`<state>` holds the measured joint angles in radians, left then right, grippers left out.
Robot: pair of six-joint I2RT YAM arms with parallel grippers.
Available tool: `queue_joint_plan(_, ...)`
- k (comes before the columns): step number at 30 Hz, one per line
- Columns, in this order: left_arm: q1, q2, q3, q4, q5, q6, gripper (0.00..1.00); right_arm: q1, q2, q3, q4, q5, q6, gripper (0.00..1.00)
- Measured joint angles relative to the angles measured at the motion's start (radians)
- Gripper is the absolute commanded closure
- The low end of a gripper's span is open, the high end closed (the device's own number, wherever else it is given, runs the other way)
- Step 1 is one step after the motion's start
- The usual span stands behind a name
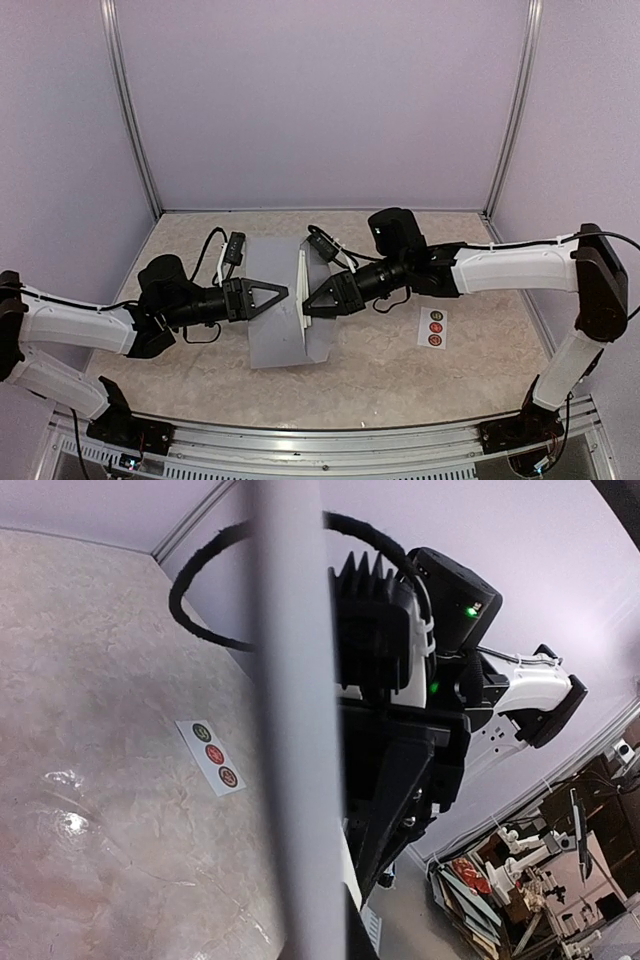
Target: Place the letter into the envelope and seal it
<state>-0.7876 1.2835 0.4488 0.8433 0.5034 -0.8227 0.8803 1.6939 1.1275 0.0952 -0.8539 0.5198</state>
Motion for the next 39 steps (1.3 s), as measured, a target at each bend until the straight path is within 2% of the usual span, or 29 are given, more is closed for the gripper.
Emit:
queue_joint_plan(3, -0.001, -0.004, 0.0, 0.008, 0.001, 0.0, 1.0, -0.011, -0.031, -0.026, 0.002, 0.01, 0.005, 0.69)
queue_joint_plan(7, -0.001, -0.014, -0.001, 0.009, 0.001, -0.001, 1.0, -0.029, -0.062, -0.048, 0.008, 0.01, 0.013, 0.73)
queue_joint_plan(16, -0.002, -0.021, -0.001, 0.015, 0.01, -0.003, 1.0, -0.033, -0.061, -0.056, 0.042, 0.005, 0.04, 0.74)
queue_joint_plan(19, -0.005, -0.021, -0.001, 0.019, 0.013, -0.003, 1.0, -0.033, -0.061, -0.057, 0.058, -0.002, 0.048, 0.78)
queue_joint_plan(24, -0.008, -0.021, -0.001, 0.026, 0.017, -0.007, 1.0, -0.033, -0.055, -0.057, 0.081, -0.01, 0.056, 1.0)
queue_joint_plan(29, -0.011, -0.021, -0.001, 0.036, 0.018, -0.011, 0.99, -0.033, -0.054, -0.057, 0.098, -0.024, 0.066, 1.0)
queue_joint_plan(31, -0.011, -0.021, -0.001, 0.042, 0.018, -0.011, 0.93, -0.033, -0.054, -0.059, 0.113, -0.03, 0.071, 1.0)
queue_joint_plan(34, -0.012, -0.019, -0.001, 0.05, 0.021, -0.014, 0.9, -0.031, -0.052, -0.059, 0.126, -0.037, 0.076, 1.0)
queue_joint_plan(39, -0.013, -0.008, -0.001, 0.063, 0.024, -0.019, 0.9, -0.024, -0.039, -0.059, 0.145, -0.042, 0.077, 1.0)
